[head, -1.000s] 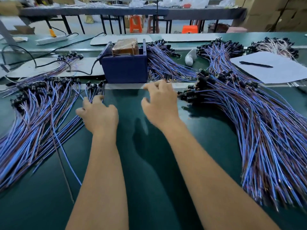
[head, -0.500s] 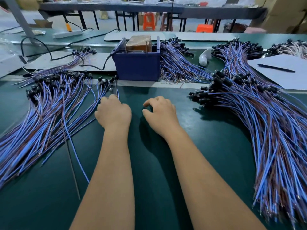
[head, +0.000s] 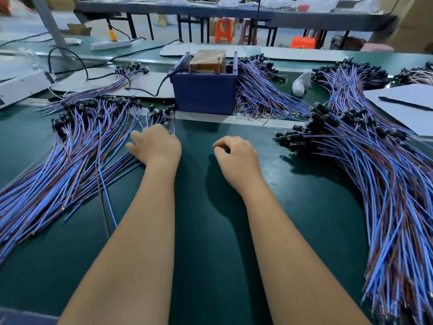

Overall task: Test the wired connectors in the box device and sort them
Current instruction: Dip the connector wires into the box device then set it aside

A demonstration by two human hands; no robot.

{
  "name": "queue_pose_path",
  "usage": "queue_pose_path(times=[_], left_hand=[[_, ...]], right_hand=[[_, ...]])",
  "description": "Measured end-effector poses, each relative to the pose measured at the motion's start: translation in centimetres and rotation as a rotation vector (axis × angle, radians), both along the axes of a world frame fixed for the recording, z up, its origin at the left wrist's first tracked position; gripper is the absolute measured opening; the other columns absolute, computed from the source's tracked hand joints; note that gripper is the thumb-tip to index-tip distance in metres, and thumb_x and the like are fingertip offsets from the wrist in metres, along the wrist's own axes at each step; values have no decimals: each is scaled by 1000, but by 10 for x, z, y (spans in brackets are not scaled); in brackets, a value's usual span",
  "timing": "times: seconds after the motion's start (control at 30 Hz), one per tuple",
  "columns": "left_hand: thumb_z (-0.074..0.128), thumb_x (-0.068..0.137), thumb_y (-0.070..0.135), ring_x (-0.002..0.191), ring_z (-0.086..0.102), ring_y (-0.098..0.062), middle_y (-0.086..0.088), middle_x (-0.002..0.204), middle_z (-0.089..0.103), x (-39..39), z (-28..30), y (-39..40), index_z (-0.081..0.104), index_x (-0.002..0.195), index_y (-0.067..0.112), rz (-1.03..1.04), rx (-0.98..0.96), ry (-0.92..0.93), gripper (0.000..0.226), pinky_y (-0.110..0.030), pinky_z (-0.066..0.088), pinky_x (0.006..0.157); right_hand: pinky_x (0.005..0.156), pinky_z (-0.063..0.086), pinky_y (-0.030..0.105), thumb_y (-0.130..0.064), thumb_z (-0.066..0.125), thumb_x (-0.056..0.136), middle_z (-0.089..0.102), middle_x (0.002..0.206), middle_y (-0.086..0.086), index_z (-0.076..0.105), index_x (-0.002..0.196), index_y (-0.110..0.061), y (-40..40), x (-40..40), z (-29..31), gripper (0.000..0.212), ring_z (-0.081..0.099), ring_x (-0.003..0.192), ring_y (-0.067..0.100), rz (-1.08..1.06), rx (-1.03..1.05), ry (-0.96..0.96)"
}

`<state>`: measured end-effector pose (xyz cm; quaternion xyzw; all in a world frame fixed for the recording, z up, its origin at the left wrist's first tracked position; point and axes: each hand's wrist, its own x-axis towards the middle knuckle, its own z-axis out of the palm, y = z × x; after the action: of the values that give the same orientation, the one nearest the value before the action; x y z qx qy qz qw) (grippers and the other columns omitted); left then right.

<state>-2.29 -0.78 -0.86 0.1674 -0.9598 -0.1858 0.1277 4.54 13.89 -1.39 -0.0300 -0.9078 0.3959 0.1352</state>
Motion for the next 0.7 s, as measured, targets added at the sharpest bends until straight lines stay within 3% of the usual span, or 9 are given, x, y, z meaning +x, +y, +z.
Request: queue_pose_path(times=[0.13, 0.3, 0.43, 0.57, 0.7], left_hand=[[46, 99, 30, 121, 42, -38, -18, 124, 56, -2, -4, 0, 64, 113, 8, -48, -94, -6, 32, -44, 34, 96], [50, 97, 19, 117, 49, -41, -23, 124, 56, -16, -2, -4, 59, 110, 3, -91, -110, -51, 22, -44, 40, 94], [51, 98, 20, 119, 51, -40, -23, 128, 55, -20, -2, -6, 56, 121, 0, -74, -115, -30, 30, -44, 41, 95], [56, 98, 33, 103, 60, -40, -19, 113, 64, -23, -3, -10, 67, 107, 6, -121, -80, 36, 30, -42, 46, 79], [62, 93, 23, 99, 61, -38, -16, 108, 66, -29, 4, -15, 72, 105, 11, -124, -43, 43, 20, -37, 40, 68]], right_hand=[[99, 35, 35, -19, 49, 93, 60, 100, -7, 68, 96, -24, 0, 0, 1, 20, 49, 106, 18, 4, -8, -9], [100, 37, 37, -18, 49, 92, 57, 96, -9, 69, 95, -24, 1, 2, 2, 21, 49, 105, 17, 3, -27, -14], [100, 39, 41, -17, 49, 92, 62, 97, -8, 70, 94, -22, 0, 3, 4, 21, 53, 101, 16, -2, -70, -17], [100, 40, 43, -18, 49, 92, 65, 103, -4, 70, 96, -21, 0, 2, 4, 22, 53, 103, 18, -4, -74, -24], [101, 39, 43, -18, 49, 92, 65, 103, -4, 70, 96, -21, 0, 3, 4, 22, 52, 104, 18, -1, -76, -31]])
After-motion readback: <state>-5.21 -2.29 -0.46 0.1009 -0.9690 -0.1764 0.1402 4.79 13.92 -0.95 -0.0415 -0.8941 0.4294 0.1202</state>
